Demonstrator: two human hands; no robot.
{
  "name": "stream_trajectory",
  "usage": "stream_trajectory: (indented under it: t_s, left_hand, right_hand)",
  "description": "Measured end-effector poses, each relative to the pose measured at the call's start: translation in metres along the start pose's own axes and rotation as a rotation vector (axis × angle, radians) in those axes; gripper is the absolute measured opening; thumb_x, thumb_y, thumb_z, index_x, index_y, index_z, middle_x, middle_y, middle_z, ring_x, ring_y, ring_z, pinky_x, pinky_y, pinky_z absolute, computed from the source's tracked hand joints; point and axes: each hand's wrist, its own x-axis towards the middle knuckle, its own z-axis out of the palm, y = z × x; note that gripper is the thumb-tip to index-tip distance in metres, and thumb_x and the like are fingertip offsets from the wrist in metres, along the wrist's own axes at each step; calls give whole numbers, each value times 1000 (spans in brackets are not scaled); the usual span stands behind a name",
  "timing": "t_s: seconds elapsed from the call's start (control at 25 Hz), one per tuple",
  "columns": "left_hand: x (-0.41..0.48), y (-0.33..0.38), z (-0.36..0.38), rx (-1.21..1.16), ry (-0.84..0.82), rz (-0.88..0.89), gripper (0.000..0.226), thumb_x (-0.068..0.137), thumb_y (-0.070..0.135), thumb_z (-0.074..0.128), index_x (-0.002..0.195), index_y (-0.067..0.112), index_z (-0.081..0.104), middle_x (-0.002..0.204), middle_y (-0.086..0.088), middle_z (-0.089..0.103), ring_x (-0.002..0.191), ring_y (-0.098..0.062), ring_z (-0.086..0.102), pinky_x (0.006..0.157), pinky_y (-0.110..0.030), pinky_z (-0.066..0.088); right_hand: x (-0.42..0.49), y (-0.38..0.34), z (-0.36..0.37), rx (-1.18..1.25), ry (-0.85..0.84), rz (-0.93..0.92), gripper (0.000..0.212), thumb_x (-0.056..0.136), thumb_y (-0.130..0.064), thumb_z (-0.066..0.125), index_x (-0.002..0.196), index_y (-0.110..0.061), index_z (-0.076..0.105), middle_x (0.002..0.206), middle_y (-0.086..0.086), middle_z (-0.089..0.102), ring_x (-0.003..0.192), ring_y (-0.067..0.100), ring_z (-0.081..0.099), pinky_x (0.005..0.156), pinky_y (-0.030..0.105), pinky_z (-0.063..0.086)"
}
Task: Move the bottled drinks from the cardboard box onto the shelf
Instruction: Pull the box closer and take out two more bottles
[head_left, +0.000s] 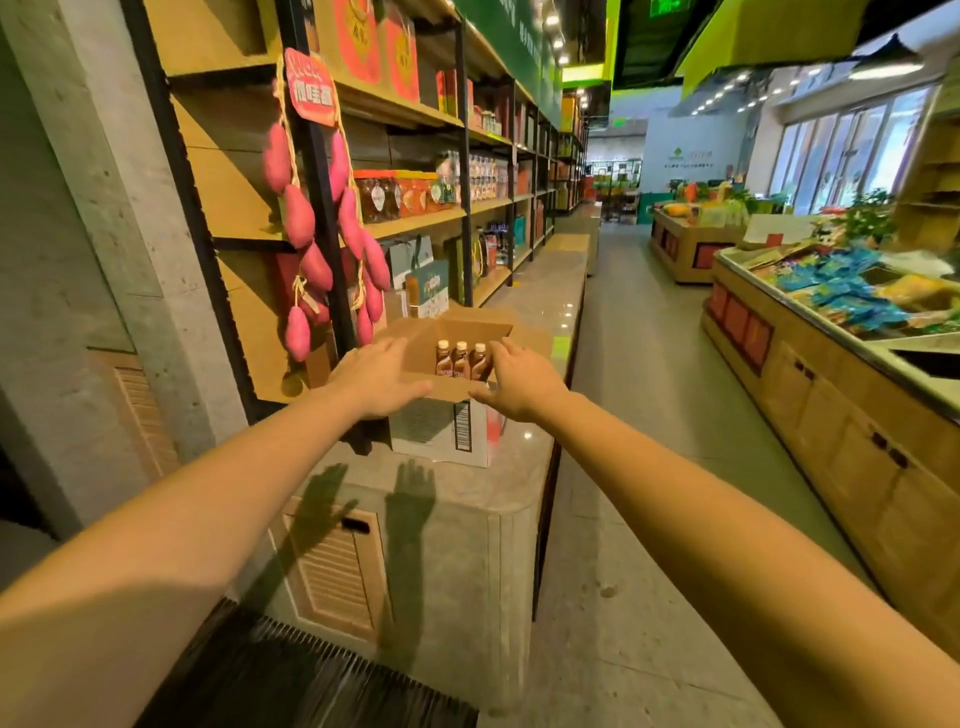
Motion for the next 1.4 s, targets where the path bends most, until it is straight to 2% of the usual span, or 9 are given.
stream_trajectory:
  t_s: [0.08, 0.2, 0.4, 0.6, 0.92, 1.04, 1.16, 1.24, 1.4]
  left_hand:
    - [52, -16, 13, -18, 1, -24, 67, 85, 52, 55, 140, 18, 36, 138, -7, 47, 122, -28, 49, 100, -46, 42]
    - [126, -43, 33, -35, 22, -63, 64, 86, 47, 58, 138, 16, 38, 136, -8, 49, 121, -28, 49, 101, -43, 42]
    - [223, -89, 87, -137, -61, -124, 57, 85, 47, 58, 132, 20, 43, 130, -5, 54, 117, -26, 52, 99, -46, 43]
    - [328, -122, 145, -152, -111, -155, 67, 89, 43, 55, 144, 15, 29, 145, -10, 40, 130, -28, 41, 109, -43, 33]
    - [484, -166, 233, -321, -263, -80, 61, 92, 33, 55, 144, 14, 30, 146, -12, 40, 133, -30, 39, 108, -39, 33]
    - [525, -169, 284, -557, -283, -175, 53, 86, 30, 59, 136, 17, 43, 132, -11, 55, 123, -31, 50, 103, -39, 40]
    - [554, -167, 327, -775, -248, -406, 48, 91, 27, 54, 136, 13, 43, 132, -10, 55, 123, -30, 50, 104, -37, 38]
    - [571, -172, 354, -800, -151, -534, 47, 95, 28, 49, 137, 10, 41, 137, -12, 51, 127, -30, 46, 106, -38, 34]
    - [596, -174, 405, -801, -48, -551, 52, 95, 22, 49, 143, 10, 34, 145, -10, 43, 136, -26, 37, 112, -35, 27]
  right_hand:
    - [58, 12, 18, 12, -37, -14, 71, 89, -46, 55, 144, -10, 29, 150, 12, 32, 135, 31, 36, 112, 43, 32]
    - [145, 32, 49, 31, -73, -33, 71, 88, -47, 56, 143, -11, 30, 147, 13, 37, 132, 32, 39, 110, 44, 34]
    - [249, 57, 103, 64, -182, -44, 70, 89, -44, 55, 143, -9, 28, 146, 16, 36, 130, 36, 40, 108, 44, 35]
    - [344, 79, 161, 114, -186, 3, 64, 91, -45, 50, 141, -9, 33, 146, 16, 37, 130, 35, 42, 107, 43, 36]
    - [473, 101, 252, 263, -229, 271, 65, 91, -38, 55, 142, -7, 31, 147, 16, 38, 134, 33, 37, 109, 41, 34]
    - [505, 106, 289, 462, -213, 394, 59, 92, -27, 56, 142, -6, 32, 142, 16, 45, 132, 32, 41, 106, 39, 34]
    - [537, 116, 328, 665, -126, 547, 52, 94, -15, 53, 141, -7, 33, 139, 14, 48, 130, 30, 44, 105, 37, 36]
    - [554, 122, 356, 770, -42, 650, 52, 94, -12, 52, 142, -9, 33, 143, 11, 46, 134, 27, 41, 109, 36, 33]
    - [584, 134, 404, 856, 47, 744, 62, 94, -13, 53, 148, -9, 23, 152, 9, 32, 142, 22, 27, 115, 34, 23]
